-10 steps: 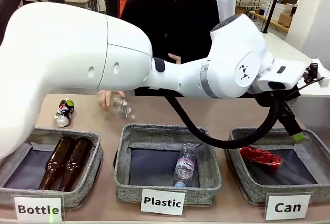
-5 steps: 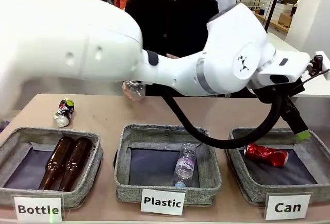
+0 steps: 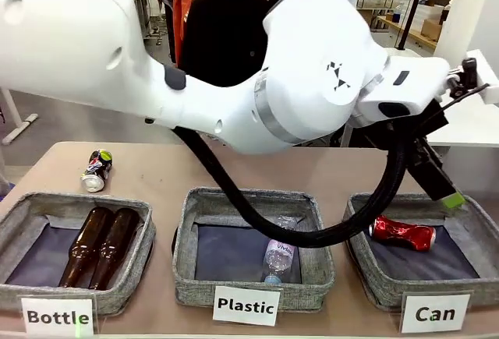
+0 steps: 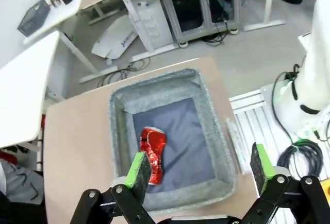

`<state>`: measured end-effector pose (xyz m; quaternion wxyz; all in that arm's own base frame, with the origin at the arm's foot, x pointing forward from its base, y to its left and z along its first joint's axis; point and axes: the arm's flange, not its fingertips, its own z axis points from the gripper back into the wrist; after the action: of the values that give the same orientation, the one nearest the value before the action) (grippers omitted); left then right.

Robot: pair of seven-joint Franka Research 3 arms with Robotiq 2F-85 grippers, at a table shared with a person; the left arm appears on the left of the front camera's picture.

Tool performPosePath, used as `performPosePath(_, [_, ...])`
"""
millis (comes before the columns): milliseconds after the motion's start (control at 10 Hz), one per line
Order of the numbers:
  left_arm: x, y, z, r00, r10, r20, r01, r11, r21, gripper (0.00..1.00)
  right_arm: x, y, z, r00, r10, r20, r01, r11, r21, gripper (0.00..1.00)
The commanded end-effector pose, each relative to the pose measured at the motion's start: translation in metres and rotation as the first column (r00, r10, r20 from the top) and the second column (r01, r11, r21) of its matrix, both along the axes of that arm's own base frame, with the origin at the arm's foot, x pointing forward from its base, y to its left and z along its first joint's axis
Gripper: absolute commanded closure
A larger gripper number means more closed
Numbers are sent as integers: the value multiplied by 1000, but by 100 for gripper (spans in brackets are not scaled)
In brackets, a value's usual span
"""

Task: Sort the can waste into the basket.
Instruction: Pick up the can waste from the table and place it in the right Fabric basket.

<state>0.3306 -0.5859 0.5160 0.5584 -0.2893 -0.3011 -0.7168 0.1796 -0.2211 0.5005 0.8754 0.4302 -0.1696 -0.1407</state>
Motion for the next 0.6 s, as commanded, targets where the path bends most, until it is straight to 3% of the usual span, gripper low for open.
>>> performPosePath(0, [14,-13,-19,997,-72,40,74,997,-30,0,-16,-25,5,998,-63,21,63,997,37,0])
performPosePath(300, [39,-70,-32,986,-159,44,159,987,-6,0,-53,-68,12,985,-154,82,149,987,58,0])
performPosePath(500, [43,-79,-38,984,-172,37,173,985,-15,0,-61,-83,8,981,-175,87,171,984,52,0])
